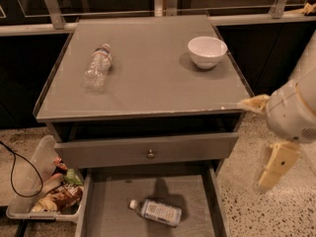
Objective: Pick blue plastic bottle from middle drawer and place on counter
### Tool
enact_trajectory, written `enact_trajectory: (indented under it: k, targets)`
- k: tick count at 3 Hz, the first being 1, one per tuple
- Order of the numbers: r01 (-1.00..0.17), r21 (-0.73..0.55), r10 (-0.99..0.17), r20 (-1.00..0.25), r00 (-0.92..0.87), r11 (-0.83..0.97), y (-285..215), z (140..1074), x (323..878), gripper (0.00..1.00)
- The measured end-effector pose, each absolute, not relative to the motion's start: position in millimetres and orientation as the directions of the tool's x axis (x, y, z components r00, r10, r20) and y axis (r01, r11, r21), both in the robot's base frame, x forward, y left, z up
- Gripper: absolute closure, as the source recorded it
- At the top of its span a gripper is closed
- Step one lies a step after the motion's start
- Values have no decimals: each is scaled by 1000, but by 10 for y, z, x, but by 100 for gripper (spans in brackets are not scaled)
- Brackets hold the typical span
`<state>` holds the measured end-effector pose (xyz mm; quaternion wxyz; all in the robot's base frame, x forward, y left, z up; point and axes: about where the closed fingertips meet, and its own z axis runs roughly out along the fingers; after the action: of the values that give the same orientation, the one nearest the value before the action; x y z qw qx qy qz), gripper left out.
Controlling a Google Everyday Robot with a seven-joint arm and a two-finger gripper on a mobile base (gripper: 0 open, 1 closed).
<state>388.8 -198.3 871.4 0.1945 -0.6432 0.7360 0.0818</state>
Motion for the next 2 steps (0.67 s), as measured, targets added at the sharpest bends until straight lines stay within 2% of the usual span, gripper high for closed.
enact_trajectory:
  k: [1, 2]
  targets:
    - [-991, -43, -896, -434, -96, 127, -1901, 8189, 3605, 0]
    - [-992, -23, -896, -433, -99, 121, -1894, 8094, 3534, 0]
